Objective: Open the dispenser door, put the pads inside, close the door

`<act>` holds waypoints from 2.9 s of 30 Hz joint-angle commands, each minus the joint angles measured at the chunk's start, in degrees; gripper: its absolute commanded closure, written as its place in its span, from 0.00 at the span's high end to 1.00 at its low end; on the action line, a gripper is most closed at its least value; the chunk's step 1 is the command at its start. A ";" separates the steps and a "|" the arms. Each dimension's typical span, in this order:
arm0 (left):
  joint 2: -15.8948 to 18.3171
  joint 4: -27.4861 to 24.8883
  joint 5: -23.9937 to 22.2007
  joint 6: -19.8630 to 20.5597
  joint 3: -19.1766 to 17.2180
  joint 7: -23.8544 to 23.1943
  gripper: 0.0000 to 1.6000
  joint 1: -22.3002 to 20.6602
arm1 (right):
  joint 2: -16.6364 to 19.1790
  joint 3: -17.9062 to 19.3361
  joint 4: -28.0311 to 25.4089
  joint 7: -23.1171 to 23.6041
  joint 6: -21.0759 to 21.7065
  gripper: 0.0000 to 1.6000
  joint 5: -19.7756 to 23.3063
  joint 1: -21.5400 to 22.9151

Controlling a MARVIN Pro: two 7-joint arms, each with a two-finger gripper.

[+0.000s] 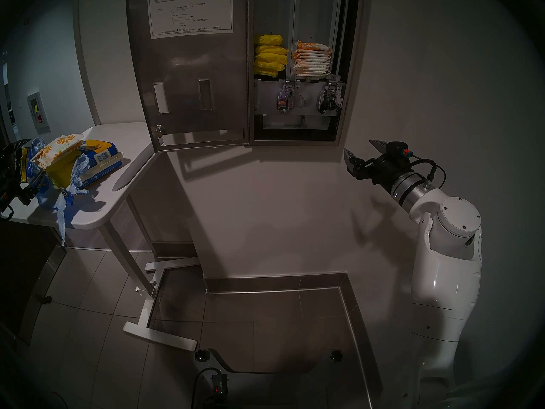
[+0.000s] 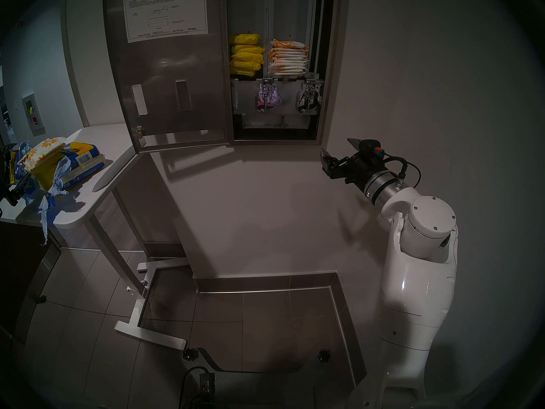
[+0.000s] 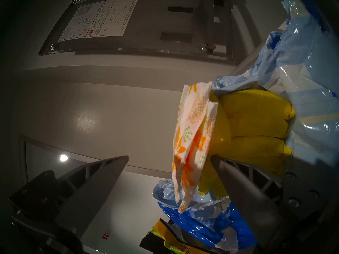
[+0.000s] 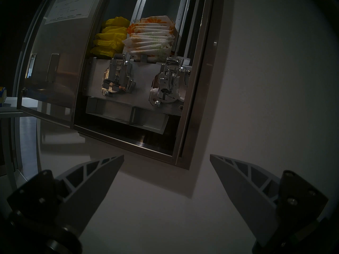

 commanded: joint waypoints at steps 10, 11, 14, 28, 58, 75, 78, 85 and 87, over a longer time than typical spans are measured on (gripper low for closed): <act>1.22 -0.45 1.23 -0.22 0.02 2.17 1.00 -2.86 | 0.17 -0.07 -1.85 -0.05 -0.34 1.00 0.31 1.18; 1.20 -0.45 1.29 -0.23 0.03 2.20 1.00 -2.90 | 0.17 -0.07 -1.85 -0.06 -0.34 1.00 0.32 1.18; 1.17 -0.44 1.40 -0.26 0.05 2.24 1.00 -2.99 | 0.18 -0.08 -1.85 -0.07 -0.34 1.00 0.32 1.17; 0.92 -0.71 1.19 0.10 -0.39 1.67 1.00 -2.69 | 0.23 -0.10 -1.86 -0.11 -0.33 1.00 0.37 1.15; 0.86 0.15 1.23 0.14 -0.12 1.08 0.44 -3.20 | 0.31 -0.15 -1.86 -0.20 -0.32 1.00 0.46 1.12; 2.05 4.41 2.52 -1.52 2.01 2.26 0.00 -5.49 | 0.36 -0.18 -1.84 -0.25 -0.33 1.00 0.51 1.11; 2.18 5.08 2.80 -1.80 2.29 2.45 0.00 -5.83 | 0.37 -0.18 -1.84 -0.26 -0.33 1.00 0.52 1.11; 2.44 6.52 3.43 -2.58 3.12 2.97 0.00 -6.68 | 0.39 -0.20 -1.84 -0.28 -0.32 1.00 0.54 1.10; 2.43 6.87 3.64 -2.73 3.35 3.13 0.00 -6.93 | 0.40 -0.20 -1.85 -0.29 -0.32 1.00 0.55 1.10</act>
